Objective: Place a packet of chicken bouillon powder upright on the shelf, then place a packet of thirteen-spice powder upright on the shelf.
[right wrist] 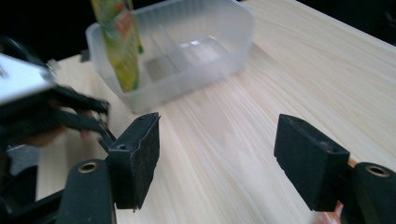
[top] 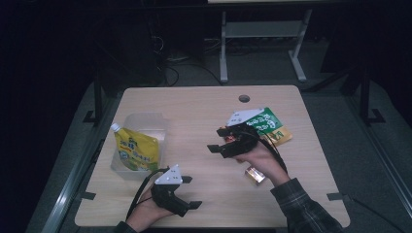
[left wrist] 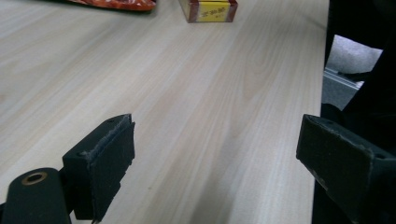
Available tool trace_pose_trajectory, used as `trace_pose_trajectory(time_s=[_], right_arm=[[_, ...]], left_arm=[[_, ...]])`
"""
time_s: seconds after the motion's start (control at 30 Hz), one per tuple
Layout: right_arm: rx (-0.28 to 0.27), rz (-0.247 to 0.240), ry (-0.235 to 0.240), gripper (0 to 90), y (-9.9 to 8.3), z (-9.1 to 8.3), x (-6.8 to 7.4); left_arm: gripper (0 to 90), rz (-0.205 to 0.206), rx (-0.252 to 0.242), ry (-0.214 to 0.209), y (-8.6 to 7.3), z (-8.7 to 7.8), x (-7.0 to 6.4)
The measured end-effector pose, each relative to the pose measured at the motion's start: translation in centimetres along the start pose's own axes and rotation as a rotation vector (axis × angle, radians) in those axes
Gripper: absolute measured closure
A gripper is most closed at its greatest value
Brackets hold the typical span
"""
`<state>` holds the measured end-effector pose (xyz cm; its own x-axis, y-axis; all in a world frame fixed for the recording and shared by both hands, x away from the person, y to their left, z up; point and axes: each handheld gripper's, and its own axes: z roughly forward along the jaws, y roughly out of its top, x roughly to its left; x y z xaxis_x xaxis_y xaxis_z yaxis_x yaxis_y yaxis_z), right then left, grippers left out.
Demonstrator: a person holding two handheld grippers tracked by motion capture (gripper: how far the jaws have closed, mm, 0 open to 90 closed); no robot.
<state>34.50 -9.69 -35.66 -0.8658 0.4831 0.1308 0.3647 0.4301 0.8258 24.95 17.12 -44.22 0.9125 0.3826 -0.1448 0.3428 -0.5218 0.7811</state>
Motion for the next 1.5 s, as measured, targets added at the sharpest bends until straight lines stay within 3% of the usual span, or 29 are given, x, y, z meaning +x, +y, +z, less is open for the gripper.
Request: trace_pose_trajectory(time_s=[0.27,0.3,0.37,0.43,0.67,0.7,0.97,1.17,1.33,1.5], right_arm=[[0.011,0.046,-0.094,34.4,-3.9,-2.8,-2.0],[0.010,0.060,-0.104,36.4,-4.5,-3.3,-2.2],[0.019,0.077,-0.133,43.8,-5.6,-4.1,-2.8],[0.038,0.061,-0.183,52.8,-6.8,-4.8,-3.2],[0.071,0.135,-0.277,82.1,-10.7,-7.5,-5.9],[0.066,0.164,-0.290,89.0,-11.6,-8.3,-6.6],[0.104,0.237,-0.343,89.9,-14.5,-10.0,-8.7],[0.122,0.293,-0.358,90.0,-16.0,-10.4,-10.3],[0.167,0.305,-0.341,90.0,-16.9,-9.9,-10.9],[0.166,0.306,-0.300,90.0,-17.2,-9.7,-11.0]], left_arm=[[12.3,-0.008,0.006,0.011,-0.1,0.0,0.0],[12.3,0.009,0.007,0.015,-0.1,0.0,0.1],[12.4,0.000,0.002,0.017,-0.1,0.1,0.0],[12.4,0.003,0.002,0.020,-0.2,0.0,0.0],[12.6,0.006,0.004,0.027,-0.2,0.0,0.0],[12.6,0.014,0.008,0.029,-0.2,0.0,0.1],[12.7,0.001,0.011,0.028,-0.2,0.1,-0.1],[12.7,0.000,0.014,0.024,-0.2,0.2,-0.1],[12.7,0.004,0.019,0.021,-0.2,0.3,-0.1],[12.7,0.005,0.023,0.016,-0.2,0.5,-0.2]])
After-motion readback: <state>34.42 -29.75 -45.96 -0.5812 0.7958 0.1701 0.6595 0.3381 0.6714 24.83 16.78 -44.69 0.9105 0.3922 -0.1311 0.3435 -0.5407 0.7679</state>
